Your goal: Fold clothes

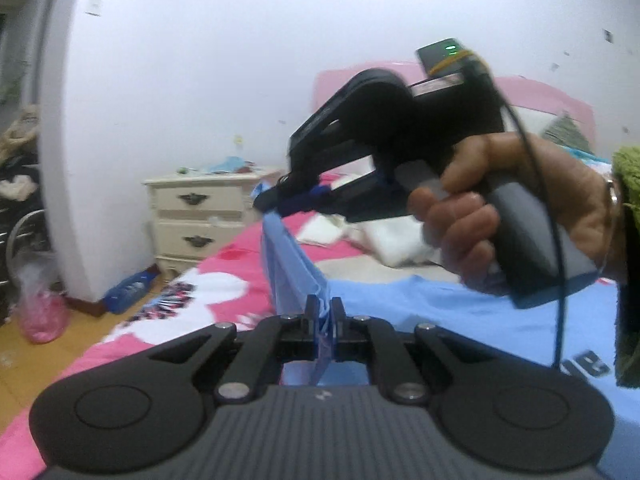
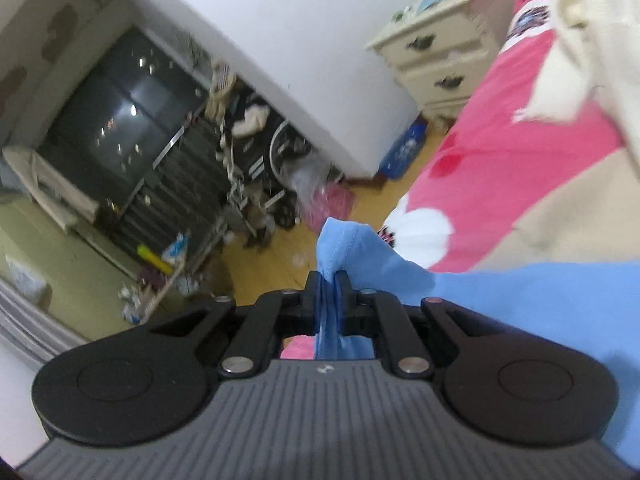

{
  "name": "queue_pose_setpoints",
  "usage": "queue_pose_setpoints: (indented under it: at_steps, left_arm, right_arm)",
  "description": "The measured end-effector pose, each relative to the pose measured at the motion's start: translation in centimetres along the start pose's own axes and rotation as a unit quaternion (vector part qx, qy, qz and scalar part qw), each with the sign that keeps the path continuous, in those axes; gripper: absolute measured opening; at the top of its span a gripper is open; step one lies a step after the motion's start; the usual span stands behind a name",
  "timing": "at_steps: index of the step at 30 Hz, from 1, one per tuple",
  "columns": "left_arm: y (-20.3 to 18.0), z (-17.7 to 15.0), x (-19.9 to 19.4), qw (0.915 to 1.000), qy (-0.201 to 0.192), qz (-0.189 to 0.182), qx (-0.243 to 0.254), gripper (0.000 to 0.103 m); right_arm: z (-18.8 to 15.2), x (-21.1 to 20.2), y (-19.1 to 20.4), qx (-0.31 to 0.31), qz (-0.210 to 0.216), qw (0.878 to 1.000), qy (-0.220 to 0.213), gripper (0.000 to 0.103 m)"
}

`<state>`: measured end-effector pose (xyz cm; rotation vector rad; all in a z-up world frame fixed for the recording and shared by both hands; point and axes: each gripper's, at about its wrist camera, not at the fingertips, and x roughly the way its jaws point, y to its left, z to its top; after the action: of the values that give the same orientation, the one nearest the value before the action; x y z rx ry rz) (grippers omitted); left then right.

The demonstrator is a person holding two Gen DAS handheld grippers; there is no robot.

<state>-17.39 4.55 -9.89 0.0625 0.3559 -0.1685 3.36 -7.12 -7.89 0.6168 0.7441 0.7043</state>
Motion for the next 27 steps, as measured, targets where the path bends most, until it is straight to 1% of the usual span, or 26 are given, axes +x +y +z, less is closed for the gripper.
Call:
queue_pose_setpoints:
  at_steps: [4, 7, 9, 11, 12, 13, 14, 16, 17, 19, 21, 22, 24, 26, 27]
  left_arm:
    - [-1.3, -0.8, 1.0, 0.9994, 0.016, -0.029, 0.012, 0.006]
    - [-1.3, -2.5, 2.2, 0.9980, 0.042, -0.044, 0.016, 0.006]
    - [-1.6, -3.4, 3.1, 0.9967, 0.059, -0.052, 0.020, 0.007]
    - [-1.4, -4.1, 3.6, 0.9943, 0.081, -0.068, 0.013, 0.011]
    - [-1.3, -4.4, 3.8, 0.9927, 0.093, -0.076, 0.008, 0.015]
    - [-1.0, -4.5, 3.6, 0.9915, 0.098, -0.086, 0.004, 0.021]
    - [-0.6, -4.5, 3.2, 0.9903, 0.101, -0.095, 0.001, 0.023]
    - [0.3, -4.4, 2.5, 0.9882, 0.106, -0.110, -0.007, 0.037]
    - [1.0, -4.3, 2.1, 0.9875, 0.107, -0.115, -0.012, 0.037]
    - [1.5, -3.7, 1.1, 0.9899, 0.105, -0.094, -0.010, 0.037]
    - [2.0, -3.5, 0.9, 0.9926, 0.106, -0.058, 0.008, 0.035]
    - [2.0, -3.7, 1.3, 0.9921, 0.113, -0.049, 0.024, 0.034]
    - [1.9, -4.1, 2.1, 0.9893, 0.128, -0.038, 0.058, 0.034]
    - [1.2, -4.7, 2.5, 0.9828, 0.146, -0.039, 0.106, 0.034]
    - [1.0, -4.9, 2.6, 0.9811, 0.147, -0.037, 0.120, 0.034]
  right_arm:
    - [-0.9, -3.6, -2.8, 0.029, -0.015, 0.999, -0.032, 0.006]
    - [-1.8, -4.5, -5.3, 0.035, -0.058, 0.997, -0.036, 0.006]
    - [-2.5, -4.6, -7.3, 0.050, -0.084, 0.995, -0.035, 0.006]
    - [-3.0, -4.5, -9.3, 0.069, -0.106, 0.991, -0.034, 0.006]
    - [-3.2, -4.4, -10.1, 0.077, -0.117, 0.990, -0.033, 0.007]
    - [-3.4, -4.3, -11.0, 0.087, -0.127, 0.988, -0.032, 0.009]
    - [-3.5, -4.3, -11.8, 0.100, -0.138, 0.985, -0.031, 0.009]
    - [-3.7, -4.8, -12.9, 0.129, -0.147, 0.980, -0.035, 0.011]
    - [-3.8, -5.3, -13.2, 0.142, -0.148, 0.978, -0.041, 0.012]
    - [-4.0, -6.8, -12.9, 0.143, -0.154, 0.976, -0.058, 0.022]
    - [-4.2, -8.2, -12.5, 0.139, -0.159, 0.975, -0.072, 0.026]
    - [-4.4, -8.7, -12.1, 0.138, -0.159, 0.975, -0.072, 0.027]
    - [-5.0, -8.8, -11.5, 0.137, -0.156, 0.977, -0.056, 0.028]
    - [-5.8, -8.3, -10.5, 0.126, -0.160, 0.979, -0.031, 0.031]
    - [-6.2, -8.0, -10.1, 0.119, -0.163, 0.979, -0.018, 0.032]
